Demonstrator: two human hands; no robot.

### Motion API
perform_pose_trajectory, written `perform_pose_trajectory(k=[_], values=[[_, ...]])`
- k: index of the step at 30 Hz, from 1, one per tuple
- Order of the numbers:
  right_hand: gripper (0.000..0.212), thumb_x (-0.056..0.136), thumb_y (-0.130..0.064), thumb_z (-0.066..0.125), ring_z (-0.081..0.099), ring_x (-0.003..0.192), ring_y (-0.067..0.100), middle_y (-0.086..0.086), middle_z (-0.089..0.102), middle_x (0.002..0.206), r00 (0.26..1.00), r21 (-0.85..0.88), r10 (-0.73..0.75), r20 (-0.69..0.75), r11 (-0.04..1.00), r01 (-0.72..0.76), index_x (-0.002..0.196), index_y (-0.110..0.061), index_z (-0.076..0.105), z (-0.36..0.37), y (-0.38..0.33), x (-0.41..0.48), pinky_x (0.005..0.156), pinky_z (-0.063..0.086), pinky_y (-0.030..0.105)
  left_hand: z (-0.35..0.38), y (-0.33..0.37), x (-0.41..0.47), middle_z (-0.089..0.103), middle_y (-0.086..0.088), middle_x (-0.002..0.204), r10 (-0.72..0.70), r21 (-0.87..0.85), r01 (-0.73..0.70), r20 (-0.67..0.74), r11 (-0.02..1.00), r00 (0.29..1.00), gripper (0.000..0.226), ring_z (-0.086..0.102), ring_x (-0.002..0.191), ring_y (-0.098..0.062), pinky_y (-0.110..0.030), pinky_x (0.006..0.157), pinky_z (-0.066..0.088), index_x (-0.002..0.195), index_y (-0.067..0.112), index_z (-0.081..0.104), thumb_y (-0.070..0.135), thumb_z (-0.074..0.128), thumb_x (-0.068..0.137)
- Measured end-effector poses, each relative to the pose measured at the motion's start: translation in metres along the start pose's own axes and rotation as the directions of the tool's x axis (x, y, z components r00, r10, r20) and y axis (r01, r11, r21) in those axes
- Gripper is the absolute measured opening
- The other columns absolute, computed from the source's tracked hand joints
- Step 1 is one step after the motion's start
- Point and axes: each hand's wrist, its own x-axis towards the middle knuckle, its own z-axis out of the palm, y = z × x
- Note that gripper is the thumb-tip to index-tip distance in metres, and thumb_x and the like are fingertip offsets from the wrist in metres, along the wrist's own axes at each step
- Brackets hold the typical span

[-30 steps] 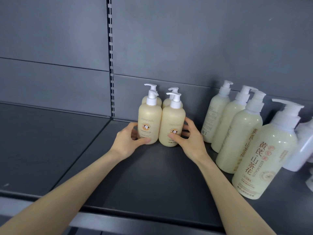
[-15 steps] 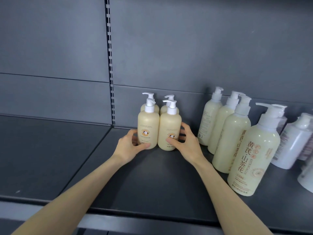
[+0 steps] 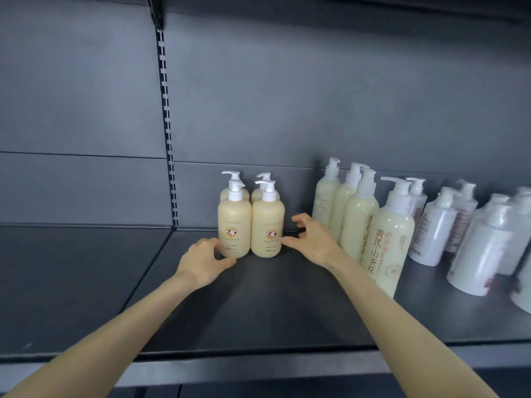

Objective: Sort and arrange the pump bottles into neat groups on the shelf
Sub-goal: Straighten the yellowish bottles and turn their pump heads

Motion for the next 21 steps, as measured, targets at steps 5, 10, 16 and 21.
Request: perform_pose_trajectory(k=[5,10,16,21], values=[[0.047,0.084,-0.029,0.067,0.053,0.111,0.021,0.006,0.056,0.126,0.999,-0.189,-0.038,-0.039,0.982,0.031,0.126,-0.013,0.052,-0.045,-0.018,-0.014,0.089,0.042,0.027,-0.027,0.039,-0.008,0.06,0.0,0.122,0.168,0.166,-0.168,0.011,0.972,0.986,0.046,0.056,0.11,-0.023,-0.037,0.094,0.045,0.123,0.017,0.054,0.04,0.063,0.083],[0.044,0.085,-0.025,0.068,0.053,0.113,0.023,0.006,0.056,0.127,0.988,-0.283,-0.128,-0.084,0.954,0.099,0.124,-0.01,0.055,-0.095,-0.048,-0.022,0.092,0.043,0.029,-0.061,0.092,-0.004,0.059,-0.001,0.12,0.364,0.242,-0.344,-0.043,0.908,0.931,0.039,0.054,0.112,-0.025,-0.04,0.093,0.044,0.116,0.02,0.055,0.04,0.063,0.084],[0.036,0.085,-0.025,0.066,0.055,0.108,0.022,0.005,0.06,0.121,0.971,-0.374,-0.198,-0.138,0.918,0.134,0.117,-0.011,0.06,-0.149,-0.07,-0.021,0.084,0.043,0.027,-0.08,0.142,0.011,0.056,-0.003,0.13,0.517,0.254,-0.487,-0.066,0.836,0.853,0.051,0.05,0.12,-0.023,-0.039,0.099,0.041,0.129,0.016,0.051,0.04,0.063,0.085],[0.039,0.086,-0.027,0.066,0.055,0.109,0.019,0.005,0.06,0.124,0.957,-0.388,-0.239,-0.163,0.908,0.161,0.12,-0.01,0.06,-0.19,-0.065,-0.007,0.083,0.038,0.023,-0.077,0.175,0.03,0.053,-0.004,0.134,0.559,0.248,-0.528,-0.07,0.812,0.826,0.055,0.045,0.126,-0.02,-0.039,0.104,0.038,0.132,0.016,0.048,0.042,0.062,0.086]])
